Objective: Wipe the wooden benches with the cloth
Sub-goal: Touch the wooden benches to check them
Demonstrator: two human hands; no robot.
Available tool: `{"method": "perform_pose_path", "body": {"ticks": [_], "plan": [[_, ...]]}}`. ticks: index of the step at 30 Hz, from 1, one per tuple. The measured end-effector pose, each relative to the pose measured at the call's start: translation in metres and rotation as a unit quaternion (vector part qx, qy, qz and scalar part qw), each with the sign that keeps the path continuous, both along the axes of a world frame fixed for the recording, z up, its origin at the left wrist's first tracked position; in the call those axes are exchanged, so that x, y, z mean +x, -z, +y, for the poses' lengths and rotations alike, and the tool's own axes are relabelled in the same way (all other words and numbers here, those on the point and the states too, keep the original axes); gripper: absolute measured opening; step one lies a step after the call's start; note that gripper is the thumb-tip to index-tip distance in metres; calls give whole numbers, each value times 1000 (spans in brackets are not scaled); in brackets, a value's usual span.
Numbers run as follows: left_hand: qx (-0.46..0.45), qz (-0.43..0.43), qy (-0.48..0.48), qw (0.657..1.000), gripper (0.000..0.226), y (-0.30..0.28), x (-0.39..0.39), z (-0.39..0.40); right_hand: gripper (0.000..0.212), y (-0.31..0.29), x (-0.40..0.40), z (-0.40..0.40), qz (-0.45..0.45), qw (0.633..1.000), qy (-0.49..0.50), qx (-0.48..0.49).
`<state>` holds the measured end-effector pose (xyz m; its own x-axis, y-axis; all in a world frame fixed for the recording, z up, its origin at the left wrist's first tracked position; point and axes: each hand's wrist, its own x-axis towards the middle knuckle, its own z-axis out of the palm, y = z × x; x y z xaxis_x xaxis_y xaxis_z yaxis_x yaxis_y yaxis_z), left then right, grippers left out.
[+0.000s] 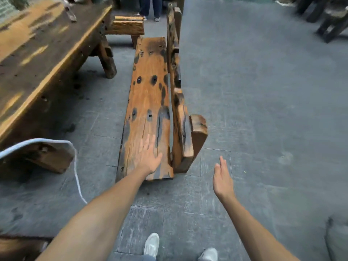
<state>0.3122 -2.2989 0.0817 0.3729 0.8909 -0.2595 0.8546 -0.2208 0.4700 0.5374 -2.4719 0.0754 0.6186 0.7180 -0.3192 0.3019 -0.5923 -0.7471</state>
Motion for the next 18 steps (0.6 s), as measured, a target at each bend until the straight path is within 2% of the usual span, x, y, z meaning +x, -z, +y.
{"method": "perform_pose_path", "body": {"ticks": [8,18], "plan": [[3,-7,-97,995,76,7,140,8,55,17,146,60,11,989,-145,-12],[-31,41,-276,960,72,47,199,1,56,17,220,180,-34,930,-365,-11]]}}
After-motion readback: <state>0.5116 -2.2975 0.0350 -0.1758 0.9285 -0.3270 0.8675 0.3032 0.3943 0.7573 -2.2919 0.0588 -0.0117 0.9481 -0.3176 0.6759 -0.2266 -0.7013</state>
